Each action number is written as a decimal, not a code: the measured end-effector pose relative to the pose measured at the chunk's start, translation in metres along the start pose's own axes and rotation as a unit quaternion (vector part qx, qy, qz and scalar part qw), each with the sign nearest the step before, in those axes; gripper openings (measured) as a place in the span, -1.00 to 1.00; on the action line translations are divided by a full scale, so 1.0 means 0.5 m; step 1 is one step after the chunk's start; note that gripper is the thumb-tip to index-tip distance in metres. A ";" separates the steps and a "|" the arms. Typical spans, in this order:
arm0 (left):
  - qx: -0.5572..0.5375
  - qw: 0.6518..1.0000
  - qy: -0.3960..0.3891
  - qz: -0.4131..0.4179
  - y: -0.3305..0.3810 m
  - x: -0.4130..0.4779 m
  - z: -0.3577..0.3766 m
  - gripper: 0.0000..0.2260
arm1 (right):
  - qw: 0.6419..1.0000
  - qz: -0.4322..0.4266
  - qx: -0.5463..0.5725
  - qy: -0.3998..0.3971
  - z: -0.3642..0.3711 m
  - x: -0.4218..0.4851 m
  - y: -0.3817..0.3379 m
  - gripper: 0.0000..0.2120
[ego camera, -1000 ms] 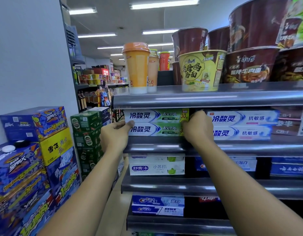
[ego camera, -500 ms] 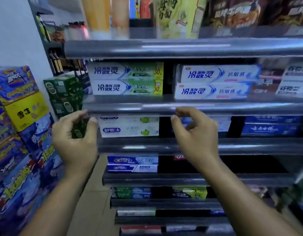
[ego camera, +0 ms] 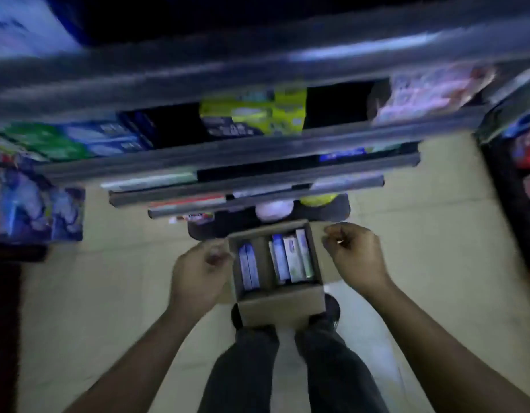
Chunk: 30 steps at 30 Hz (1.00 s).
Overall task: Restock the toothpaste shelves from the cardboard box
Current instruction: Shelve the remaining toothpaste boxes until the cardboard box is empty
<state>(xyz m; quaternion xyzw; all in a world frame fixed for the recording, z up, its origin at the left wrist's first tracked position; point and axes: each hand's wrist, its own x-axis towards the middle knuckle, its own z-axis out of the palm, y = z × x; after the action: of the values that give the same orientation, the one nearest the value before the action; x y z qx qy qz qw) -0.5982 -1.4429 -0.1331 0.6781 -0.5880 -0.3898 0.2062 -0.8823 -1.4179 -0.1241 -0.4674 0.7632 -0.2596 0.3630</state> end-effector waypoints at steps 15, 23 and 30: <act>0.075 0.937 -0.229 -0.253 -0.558 0.196 0.839 -0.57 | 0.959 0.242 0.024 -0.146 0.475 0.126 0.684 -0.93; -0.014 0.922 -0.250 -0.296 -0.656 0.260 1.097 -0.38 | 0.966 0.229 0.094 -0.074 0.503 0.070 0.797 -0.81; 0.098 0.964 -0.163 -0.184 -0.676 0.261 1.109 -0.50 | 0.958 0.241 0.140 -0.063 0.493 0.067 0.816 -0.71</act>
<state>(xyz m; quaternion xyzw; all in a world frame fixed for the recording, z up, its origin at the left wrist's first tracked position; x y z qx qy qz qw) -0.8100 -1.3935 -0.7588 0.7185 -0.5144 -0.4668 -0.0348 -0.9099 -1.2876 -0.5830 -0.2300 0.7848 -0.2387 0.5237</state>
